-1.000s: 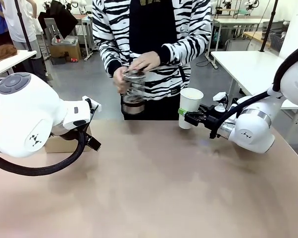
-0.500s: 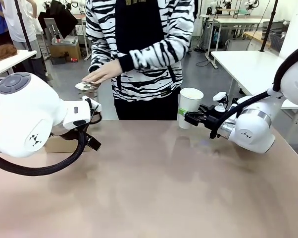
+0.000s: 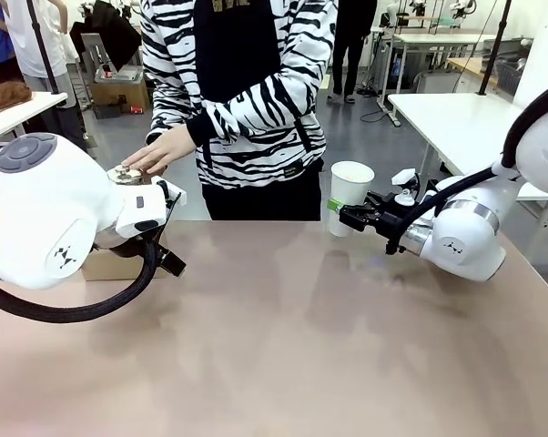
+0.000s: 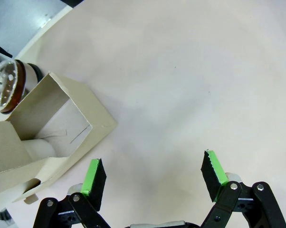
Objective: Pour a drink into a cup and package it in a carrier.
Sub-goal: When a person places the Paper Cup Lid on the 600 ml Paper Cup , lift the 600 ml Paper Cup.
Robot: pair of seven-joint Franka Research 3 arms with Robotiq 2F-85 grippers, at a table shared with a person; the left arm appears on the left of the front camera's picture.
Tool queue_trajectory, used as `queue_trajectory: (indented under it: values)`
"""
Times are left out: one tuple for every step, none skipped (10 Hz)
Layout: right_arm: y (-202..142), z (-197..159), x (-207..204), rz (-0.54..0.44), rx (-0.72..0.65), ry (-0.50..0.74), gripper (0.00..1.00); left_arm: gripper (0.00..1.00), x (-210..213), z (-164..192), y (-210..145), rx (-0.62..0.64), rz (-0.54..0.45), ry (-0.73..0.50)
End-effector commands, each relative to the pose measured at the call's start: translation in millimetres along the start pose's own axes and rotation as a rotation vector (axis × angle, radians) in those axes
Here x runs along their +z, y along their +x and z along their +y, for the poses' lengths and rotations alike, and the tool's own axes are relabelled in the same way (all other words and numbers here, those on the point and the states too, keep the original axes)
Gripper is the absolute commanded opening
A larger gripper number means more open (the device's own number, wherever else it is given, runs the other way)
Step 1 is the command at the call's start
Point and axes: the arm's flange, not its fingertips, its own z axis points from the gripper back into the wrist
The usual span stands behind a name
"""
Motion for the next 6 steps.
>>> queue_trajectory:
  values:
    - [3.0, 2.9, 1.3, -0.001, 0.001, -0.003, 0.80, 1.00, 0.5, 0.6, -0.2, 0.002, -0.002, -0.002]
    - [3.0, 2.9, 1.3, -0.001, 0.001, -0.003, 0.80, 1.00, 0.5, 0.6, -0.2, 0.002, -0.002, -0.002]
    - [3.0, 2.9, 1.3, -0.001, 0.001, -0.003, 0.80, 1.00, 0.5, 0.6, -0.2, 0.002, -0.002, -0.002]
    - [3.0, 2.9, 1.3, -0.001, 0.001, -0.003, 0.80, 1.00, 0.5, 0.6, -0.2, 0.002, -0.002, -0.002]
    - [3.0, 2.9, 1.3, -0.001, 0.001, -0.003, 0.80, 1.00, 0.5, 0.6, -0.2, 0.002, -0.002, -0.002]
    - [3.0, 2.9, 1.3, -0.001, 0.001, -0.003, 0.80, 1.00, 0.5, 0.6, -0.2, 0.002, -0.002, -0.002]
